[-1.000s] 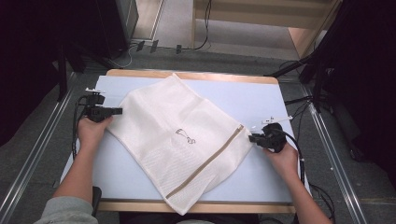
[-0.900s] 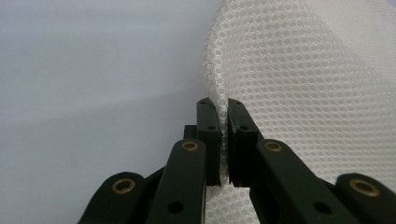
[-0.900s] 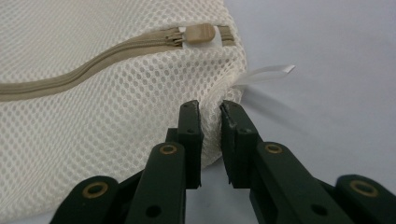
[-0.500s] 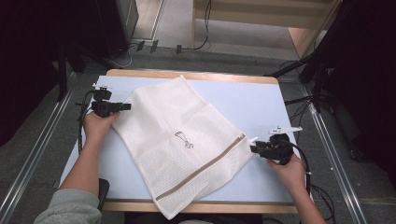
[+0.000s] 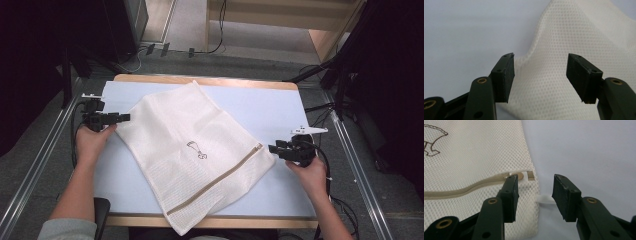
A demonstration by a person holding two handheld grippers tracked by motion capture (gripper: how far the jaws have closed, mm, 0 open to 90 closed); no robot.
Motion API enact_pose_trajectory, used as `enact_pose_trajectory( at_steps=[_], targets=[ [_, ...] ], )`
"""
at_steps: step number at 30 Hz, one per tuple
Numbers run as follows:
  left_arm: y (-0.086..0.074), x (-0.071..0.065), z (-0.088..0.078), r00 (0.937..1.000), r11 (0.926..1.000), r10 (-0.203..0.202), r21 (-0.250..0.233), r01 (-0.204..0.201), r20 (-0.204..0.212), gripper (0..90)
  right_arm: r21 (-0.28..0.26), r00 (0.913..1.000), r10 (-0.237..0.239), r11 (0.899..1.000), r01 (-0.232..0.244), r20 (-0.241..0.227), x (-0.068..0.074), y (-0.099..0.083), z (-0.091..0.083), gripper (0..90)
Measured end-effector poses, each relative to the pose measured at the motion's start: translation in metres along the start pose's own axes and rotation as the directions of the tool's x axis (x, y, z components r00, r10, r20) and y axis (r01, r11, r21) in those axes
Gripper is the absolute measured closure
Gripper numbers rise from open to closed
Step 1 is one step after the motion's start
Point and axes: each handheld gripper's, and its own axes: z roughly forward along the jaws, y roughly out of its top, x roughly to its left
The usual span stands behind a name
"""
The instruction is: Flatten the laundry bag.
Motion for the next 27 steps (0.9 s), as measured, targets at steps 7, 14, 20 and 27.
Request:
enact_pose_trajectory(
  at_steps=[7, 14, 20, 27],
  targets=[
    [-0.022, -0.007, -0.024, 0.9999, 0.9999, -0.009, 0.006, 0.009, -0.005, 40.9, -0.006, 0.9996, -0.016, 1.000, 0.016, -0.024, 0.000, 0.016, 0.017, 53.5],
    [-0.052, -0.017, -0.036, 0.9987, 0.9974, -0.047, 0.055, 0.045, 0.021, 44.3, 0.007, 0.9984, -0.048, 0.999, 0.049, -0.030, 0.002, 0.031, 0.036, 53.7],
    [-0.073, -0.033, -0.043, 0.9989, 0.9958, -0.047, 0.079, 0.047, 0.006, 45.3, 0.035, 0.9957, -0.080, 0.996, 0.081, -0.047, 0.009, 0.040, 0.053, 53.8],
    [-0.088, -0.057, -0.036, 0.9983, 0.9924, -0.058, 0.109, 0.058, -0.001, 45.3, 0.061, 0.9934, -0.086, 0.994, 0.090, -0.076, 0.014, 0.048, 0.071, 54.2]
  ],
)
